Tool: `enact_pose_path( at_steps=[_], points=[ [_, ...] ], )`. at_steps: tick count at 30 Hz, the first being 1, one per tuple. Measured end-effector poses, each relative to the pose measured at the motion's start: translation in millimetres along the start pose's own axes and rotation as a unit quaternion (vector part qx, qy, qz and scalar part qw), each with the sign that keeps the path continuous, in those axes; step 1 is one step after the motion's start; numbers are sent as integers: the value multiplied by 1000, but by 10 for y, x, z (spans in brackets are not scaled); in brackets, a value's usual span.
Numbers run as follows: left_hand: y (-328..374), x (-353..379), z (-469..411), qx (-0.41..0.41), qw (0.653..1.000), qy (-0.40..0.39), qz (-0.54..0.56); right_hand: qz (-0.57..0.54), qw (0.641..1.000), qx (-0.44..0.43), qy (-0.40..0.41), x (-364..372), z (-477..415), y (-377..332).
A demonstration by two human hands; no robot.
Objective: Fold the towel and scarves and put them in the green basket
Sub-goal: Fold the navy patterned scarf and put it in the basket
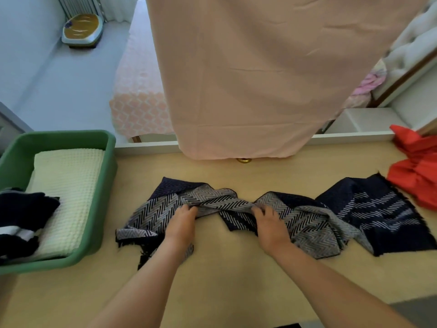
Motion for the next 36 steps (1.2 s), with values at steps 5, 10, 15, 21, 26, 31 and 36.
enact_pose_path(
  at_steps=[5,10,15,21,26,31,36],
  points=[
    [-258,-430,9,17,997,56,-40,-67,997,34,15,-115,-47,207],
    [-457,-661,131,-150,940,-244,-185,-164,977,36,135,-609,-37,279],
    [-284,-592,169,-127,928,-288,-200,-340,937,26,81,-804,11,183],
    [382,-337,139,174,983,-51,42,-414,906,-81,-41,-737,262,-218],
    [579,-281,223,193,968,-124,104,-296,913,-64,-271,-424,432,-304],
    [403,-111,368,51,935,-349,42,-281,844,17,-457,-54,580,-144],
    [351,0,309,44,945,-316,75,-240,936,-20,-256,-139,303,-41]
  ],
)
Point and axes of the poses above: each hand's wrist, its own z-axis away from the middle knuckle, its own x-axis out of the palm, y = z × x, the point moved 5 cm from there along -z, towards the middle knuckle, and after that the axes turned 4 degrees about -y, right-handed, at the moved point
